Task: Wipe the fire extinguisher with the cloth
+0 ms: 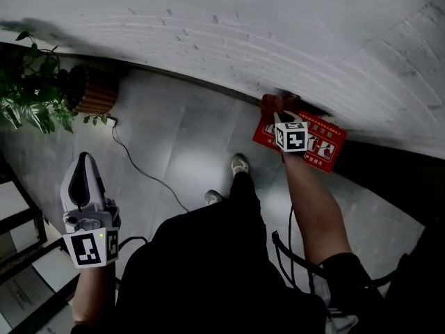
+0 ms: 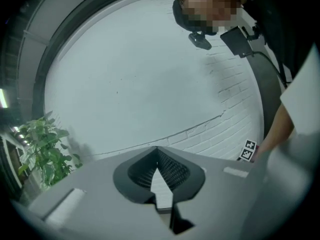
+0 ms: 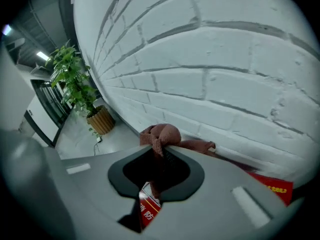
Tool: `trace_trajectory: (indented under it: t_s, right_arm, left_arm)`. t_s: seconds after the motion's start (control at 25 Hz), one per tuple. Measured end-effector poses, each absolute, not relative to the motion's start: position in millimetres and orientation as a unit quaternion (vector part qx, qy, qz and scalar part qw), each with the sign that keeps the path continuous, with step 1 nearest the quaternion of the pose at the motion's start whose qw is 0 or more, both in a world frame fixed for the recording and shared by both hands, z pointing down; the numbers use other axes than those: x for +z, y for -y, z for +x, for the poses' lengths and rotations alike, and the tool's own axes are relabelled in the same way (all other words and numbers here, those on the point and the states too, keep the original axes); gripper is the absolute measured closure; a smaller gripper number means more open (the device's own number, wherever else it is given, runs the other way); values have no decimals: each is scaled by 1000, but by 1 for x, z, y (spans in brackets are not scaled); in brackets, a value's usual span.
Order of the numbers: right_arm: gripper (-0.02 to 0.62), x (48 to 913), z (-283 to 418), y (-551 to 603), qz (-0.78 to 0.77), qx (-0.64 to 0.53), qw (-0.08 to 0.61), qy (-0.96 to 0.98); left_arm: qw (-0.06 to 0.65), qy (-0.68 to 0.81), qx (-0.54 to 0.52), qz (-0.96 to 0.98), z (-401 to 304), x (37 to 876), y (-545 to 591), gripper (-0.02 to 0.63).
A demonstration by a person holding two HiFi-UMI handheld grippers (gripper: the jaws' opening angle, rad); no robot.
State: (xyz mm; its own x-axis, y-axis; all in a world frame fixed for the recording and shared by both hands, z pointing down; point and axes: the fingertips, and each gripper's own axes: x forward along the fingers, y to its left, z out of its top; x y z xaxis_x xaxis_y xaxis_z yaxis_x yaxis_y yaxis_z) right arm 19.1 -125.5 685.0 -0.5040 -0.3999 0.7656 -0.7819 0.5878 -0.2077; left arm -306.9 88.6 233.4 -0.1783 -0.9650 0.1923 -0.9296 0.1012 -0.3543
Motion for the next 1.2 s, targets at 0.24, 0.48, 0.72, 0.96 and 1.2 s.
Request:
trace_trajectory:
  t_s: [0.24, 0.48, 0.72, 0.96, 1.2]
  right_arm:
    - [561, 721, -6, 101, 327, 293, 399, 805]
    - [561, 748, 32, 85, 338, 314, 433, 774]
    - [561, 747, 73, 79, 361, 317, 442, 757]
    - [561, 743, 139, 78, 402, 330, 440, 732]
    - [561, 739, 209, 76, 451, 343, 436, 700]
  left_arm:
    - [33, -768, -209, -604, -330, 228, -123, 606]
    - [37, -770, -209, -602, -331, 224, -125, 606]
    - [44, -749, -204, -629, -308, 229, -104, 606]
    - [54, -732, -192, -652, -293, 226, -78, 606]
    - [52, -704, -193, -682, -265, 232, -50, 606]
